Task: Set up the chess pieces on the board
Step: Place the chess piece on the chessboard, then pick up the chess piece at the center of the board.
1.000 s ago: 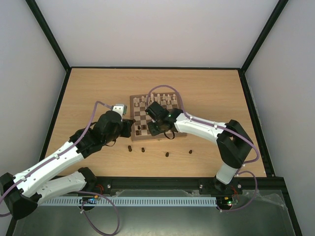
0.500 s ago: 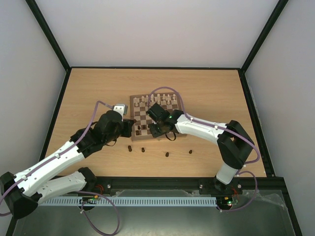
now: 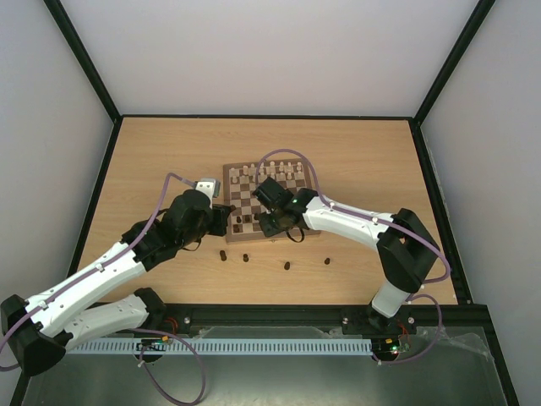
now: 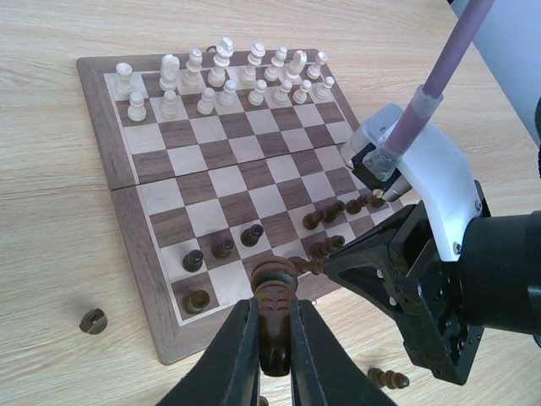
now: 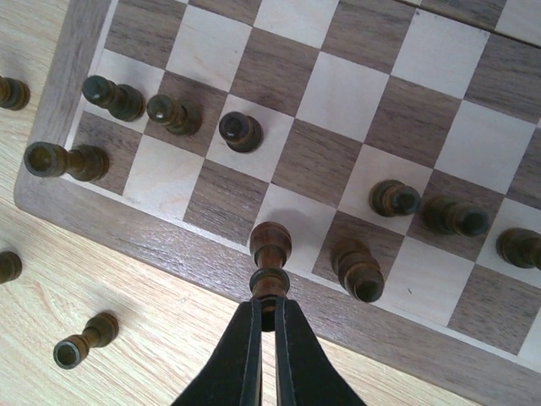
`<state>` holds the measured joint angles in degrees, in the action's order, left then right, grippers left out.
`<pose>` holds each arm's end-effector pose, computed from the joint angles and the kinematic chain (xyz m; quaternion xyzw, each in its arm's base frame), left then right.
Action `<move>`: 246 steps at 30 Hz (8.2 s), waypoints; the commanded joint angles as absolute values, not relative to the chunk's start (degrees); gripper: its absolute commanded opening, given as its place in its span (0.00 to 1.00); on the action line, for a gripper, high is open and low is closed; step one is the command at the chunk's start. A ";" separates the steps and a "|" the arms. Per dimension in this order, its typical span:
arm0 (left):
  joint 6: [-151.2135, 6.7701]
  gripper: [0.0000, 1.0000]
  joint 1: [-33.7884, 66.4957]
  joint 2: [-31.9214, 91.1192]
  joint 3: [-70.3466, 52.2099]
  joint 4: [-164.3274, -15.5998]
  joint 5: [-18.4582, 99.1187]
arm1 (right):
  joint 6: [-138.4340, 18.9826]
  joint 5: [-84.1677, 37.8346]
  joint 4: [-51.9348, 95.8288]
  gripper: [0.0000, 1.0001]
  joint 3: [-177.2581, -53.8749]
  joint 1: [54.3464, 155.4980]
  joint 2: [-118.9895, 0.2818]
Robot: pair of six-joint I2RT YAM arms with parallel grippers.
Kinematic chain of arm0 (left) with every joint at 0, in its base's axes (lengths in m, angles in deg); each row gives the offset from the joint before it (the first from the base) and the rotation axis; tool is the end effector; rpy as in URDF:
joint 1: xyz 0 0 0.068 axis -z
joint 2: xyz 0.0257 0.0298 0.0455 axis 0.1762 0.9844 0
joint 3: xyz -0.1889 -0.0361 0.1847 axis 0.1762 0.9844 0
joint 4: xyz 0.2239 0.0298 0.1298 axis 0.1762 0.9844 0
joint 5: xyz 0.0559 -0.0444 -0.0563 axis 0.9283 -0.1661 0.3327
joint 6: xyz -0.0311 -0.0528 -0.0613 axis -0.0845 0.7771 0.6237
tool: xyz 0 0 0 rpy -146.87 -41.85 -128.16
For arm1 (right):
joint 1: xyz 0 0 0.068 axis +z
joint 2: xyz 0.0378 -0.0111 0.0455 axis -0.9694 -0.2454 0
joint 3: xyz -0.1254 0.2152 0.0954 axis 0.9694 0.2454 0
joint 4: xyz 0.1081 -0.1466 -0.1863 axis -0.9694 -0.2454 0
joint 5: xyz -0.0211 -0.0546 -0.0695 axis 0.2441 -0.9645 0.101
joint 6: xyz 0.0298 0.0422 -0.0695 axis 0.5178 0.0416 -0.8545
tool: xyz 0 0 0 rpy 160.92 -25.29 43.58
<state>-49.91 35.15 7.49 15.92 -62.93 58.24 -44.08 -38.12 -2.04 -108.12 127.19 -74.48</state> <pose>0.1802 -0.1638 0.2766 0.0450 0.8673 -0.2561 0.4245 0.2462 0.2930 0.1889 -0.2164 0.9204 0.1440 0.2920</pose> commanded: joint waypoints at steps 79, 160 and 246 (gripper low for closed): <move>-53.68 0.04 34.91 27.16 4.02 -47.80 50.88 | -43.25 -39.00 -3.80 0.66 -99.39 121.04 -52.99; -60.86 0.27 34.33 60.39 -15.87 -36.88 54.22 | -44.43 -28.40 0.69 0.76 -96.12 120.71 -50.69; -49.03 0.99 36.31 0.22 12.57 -52.97 66.88 | -39.44 -41.37 -5.69 0.11 -113.05 142.15 -84.53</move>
